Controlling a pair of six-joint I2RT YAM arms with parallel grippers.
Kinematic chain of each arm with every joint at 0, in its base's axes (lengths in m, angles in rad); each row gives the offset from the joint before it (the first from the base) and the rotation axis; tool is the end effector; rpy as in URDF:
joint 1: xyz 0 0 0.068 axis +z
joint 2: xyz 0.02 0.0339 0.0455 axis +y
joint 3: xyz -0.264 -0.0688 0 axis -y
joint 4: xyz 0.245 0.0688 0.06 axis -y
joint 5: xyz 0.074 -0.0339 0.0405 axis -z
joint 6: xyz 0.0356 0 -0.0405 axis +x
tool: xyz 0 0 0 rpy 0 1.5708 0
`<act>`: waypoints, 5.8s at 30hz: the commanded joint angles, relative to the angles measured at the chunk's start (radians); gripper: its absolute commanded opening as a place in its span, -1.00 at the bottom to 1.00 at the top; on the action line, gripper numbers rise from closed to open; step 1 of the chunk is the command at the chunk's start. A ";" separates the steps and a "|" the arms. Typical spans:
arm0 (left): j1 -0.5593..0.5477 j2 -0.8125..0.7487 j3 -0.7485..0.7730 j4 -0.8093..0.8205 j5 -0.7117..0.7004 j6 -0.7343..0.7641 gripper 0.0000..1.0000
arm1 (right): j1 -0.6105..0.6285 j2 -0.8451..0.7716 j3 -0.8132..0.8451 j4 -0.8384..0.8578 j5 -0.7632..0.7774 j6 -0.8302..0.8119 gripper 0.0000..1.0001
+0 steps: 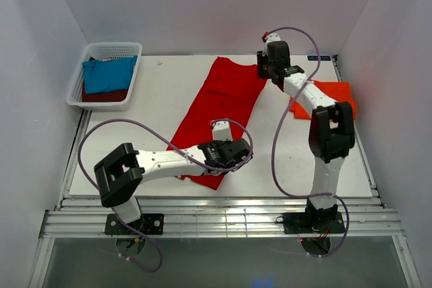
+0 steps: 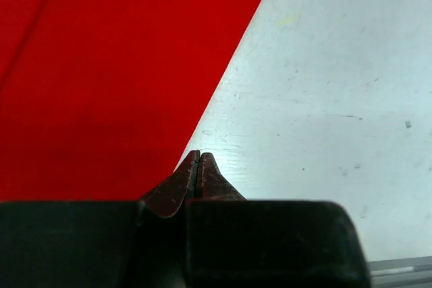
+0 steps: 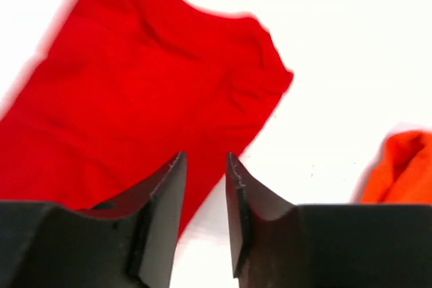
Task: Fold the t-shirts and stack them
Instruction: Fold the tshirt
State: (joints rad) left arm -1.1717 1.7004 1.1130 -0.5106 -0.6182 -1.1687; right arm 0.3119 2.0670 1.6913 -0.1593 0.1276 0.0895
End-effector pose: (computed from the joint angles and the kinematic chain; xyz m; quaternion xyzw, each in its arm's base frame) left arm 0.1504 -0.3036 0.1977 -0.0699 0.9262 -0.0901 0.3593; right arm 0.4674 0.1459 0.2558 -0.0649 0.8652 0.0442 0.4952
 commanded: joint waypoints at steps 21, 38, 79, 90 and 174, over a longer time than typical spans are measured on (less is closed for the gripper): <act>0.004 -0.099 -0.265 -0.028 -0.098 0.052 -1.00 | 0.222 -0.124 -0.360 0.020 -0.135 0.102 -0.85; -0.006 0.087 -0.265 0.178 0.123 0.096 -1.00 | 0.225 0.097 -0.150 -0.126 -0.006 0.104 -0.85; -0.118 0.073 -0.130 0.073 0.049 0.118 -1.00 | 0.193 0.114 -0.137 -0.336 0.072 0.088 -0.85; -0.131 0.001 -0.062 0.119 -0.028 0.254 -1.00 | 0.208 -0.069 -0.281 -0.217 0.165 0.084 -0.71; 0.038 -0.318 -0.432 0.050 -0.004 0.093 -1.00 | 0.963 -0.682 -0.951 -0.367 0.538 0.962 -0.85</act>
State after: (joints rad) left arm -1.1225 1.3605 0.6090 -0.4690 -0.6079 -1.1130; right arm 1.2846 1.3682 0.6662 -0.4938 0.5808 1.1042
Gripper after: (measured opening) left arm 0.022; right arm 0.088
